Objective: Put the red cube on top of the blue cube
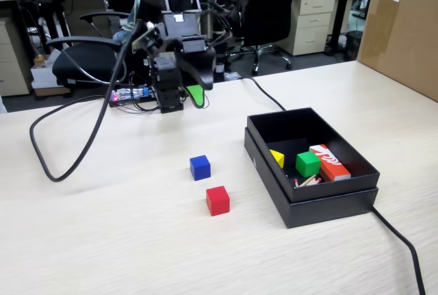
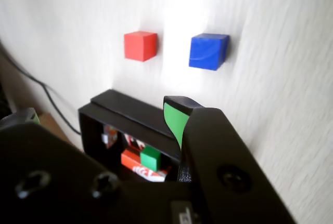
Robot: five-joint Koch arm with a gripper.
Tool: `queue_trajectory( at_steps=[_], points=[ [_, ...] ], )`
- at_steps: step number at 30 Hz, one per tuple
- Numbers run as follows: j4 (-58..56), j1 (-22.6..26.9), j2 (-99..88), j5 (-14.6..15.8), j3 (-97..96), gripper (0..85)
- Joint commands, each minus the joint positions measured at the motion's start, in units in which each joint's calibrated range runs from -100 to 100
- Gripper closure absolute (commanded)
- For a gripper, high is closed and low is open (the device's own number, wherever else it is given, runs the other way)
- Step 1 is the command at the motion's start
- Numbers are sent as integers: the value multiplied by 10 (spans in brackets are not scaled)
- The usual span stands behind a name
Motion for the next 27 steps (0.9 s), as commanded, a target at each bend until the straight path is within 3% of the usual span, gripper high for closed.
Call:
queue_trajectory(
  at_steps=[1,12,27],
  points=[
    [-7,-3,66,-1,87,402],
    [-7,-17,366,-1,249,407],
    [-7,-9,520,8,316,407]
  ],
)
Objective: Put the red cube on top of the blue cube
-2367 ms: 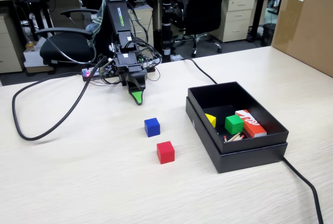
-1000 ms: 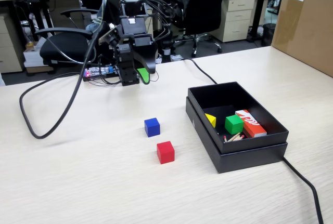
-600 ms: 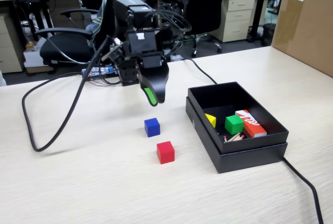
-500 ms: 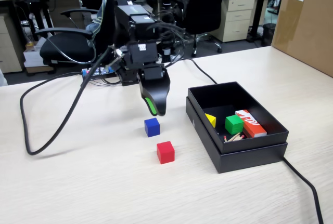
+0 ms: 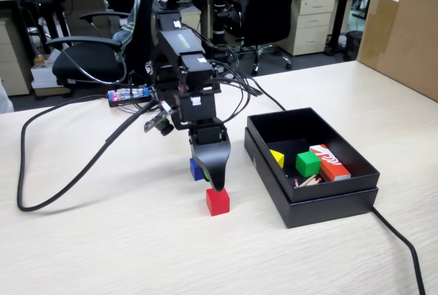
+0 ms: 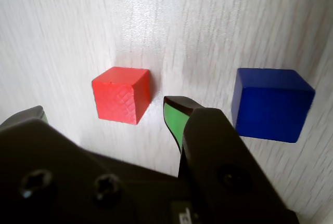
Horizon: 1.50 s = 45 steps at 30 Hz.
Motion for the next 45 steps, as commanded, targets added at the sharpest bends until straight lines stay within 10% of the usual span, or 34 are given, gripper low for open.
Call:
queue_trajectory(
  at_steps=[1,22,37,45],
  points=[
    [-1,2,-3,1,58,407],
    [-1,3,92,2,97,411],
    [0,0,98,2,110,826],
    [-1,-2,-52,7,92,845]
  ],
)
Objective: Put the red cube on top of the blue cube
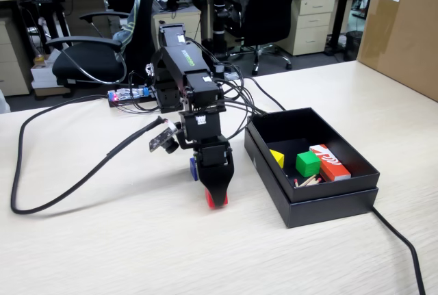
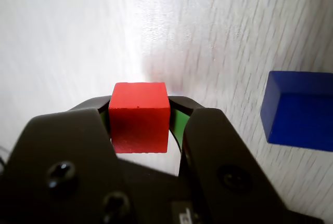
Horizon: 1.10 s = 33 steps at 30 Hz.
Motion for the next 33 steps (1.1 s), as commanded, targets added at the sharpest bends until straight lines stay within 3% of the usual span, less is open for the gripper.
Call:
queue_trajectory(
  at_steps=[1,14,33],
  points=[
    [-1,0,-121,0,20,845],
    [-1,12,-418,2,-240,846],
    [-1,8,-446,6,-365,845]
  ],
)
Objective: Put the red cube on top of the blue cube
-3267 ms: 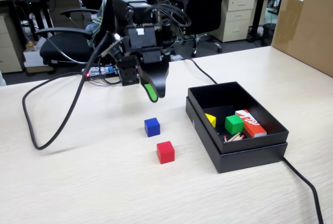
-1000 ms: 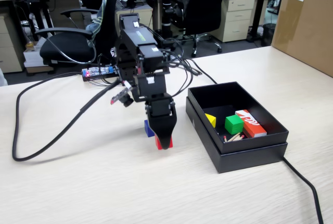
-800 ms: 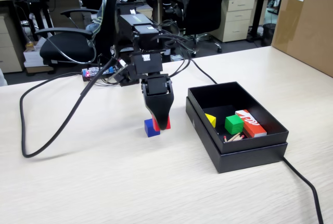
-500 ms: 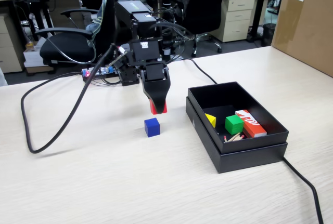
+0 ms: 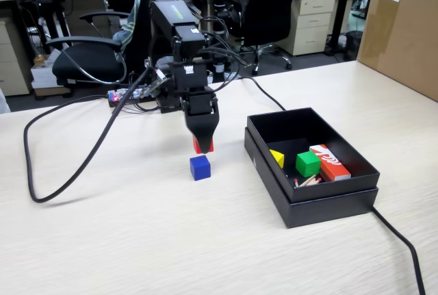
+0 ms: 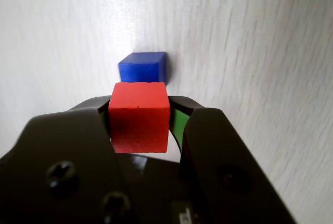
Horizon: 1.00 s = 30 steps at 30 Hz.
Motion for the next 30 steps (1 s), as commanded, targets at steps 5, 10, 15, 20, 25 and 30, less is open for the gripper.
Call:
queue_trajectory(
  at_steps=[5,10,15,20,25,30],
  points=[
    [0,-4,-37,1,13,846],
    [7,-7,-30,1,17,846],
    [13,-9,-13,1,29,846],
    [26,-11,-3,0,41,846],
    [32,-11,14,-1,53,846],
    [32,-11,27,0,65,845]
  ],
)
